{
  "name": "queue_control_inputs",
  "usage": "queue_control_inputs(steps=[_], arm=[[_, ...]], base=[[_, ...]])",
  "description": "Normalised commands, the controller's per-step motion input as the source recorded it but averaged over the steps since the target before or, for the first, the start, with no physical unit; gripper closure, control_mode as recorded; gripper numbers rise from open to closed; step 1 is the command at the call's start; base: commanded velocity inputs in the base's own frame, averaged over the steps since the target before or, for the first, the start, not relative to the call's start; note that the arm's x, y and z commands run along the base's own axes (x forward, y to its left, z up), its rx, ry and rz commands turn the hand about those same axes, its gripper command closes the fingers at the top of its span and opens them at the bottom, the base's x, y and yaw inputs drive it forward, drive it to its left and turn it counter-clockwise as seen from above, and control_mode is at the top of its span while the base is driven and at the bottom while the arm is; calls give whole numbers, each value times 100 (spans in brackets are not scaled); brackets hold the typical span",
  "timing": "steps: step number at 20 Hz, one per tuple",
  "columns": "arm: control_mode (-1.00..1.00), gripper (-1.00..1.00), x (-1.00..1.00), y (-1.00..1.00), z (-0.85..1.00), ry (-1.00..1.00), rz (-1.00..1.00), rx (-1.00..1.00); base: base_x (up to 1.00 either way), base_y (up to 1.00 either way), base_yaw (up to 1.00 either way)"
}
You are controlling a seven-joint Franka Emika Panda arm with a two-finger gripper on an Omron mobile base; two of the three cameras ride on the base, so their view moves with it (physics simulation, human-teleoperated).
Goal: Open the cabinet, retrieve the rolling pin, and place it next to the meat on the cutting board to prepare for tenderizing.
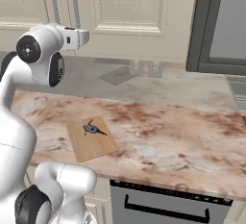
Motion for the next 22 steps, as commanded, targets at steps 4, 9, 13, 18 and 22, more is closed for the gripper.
queue_control_inputs(steps=[4, 9, 13, 18, 22], arm=[[-100, -100, 37, -9, 4, 3, 0, 0], [-100, -100, 51, 0, 1, 5, 0, 0], [-100, -100, 64, 0, 0, 7, 0, 0], [-100, -100, 61, 0, 0, 6, 0, 0], [-100, 100, 66, 8, 0, 9, 0, 0]], base=[[0, 0, 0], [0, 0, 0], [0, 0, 0], [0, 0, 0], [0, 0, 0]])
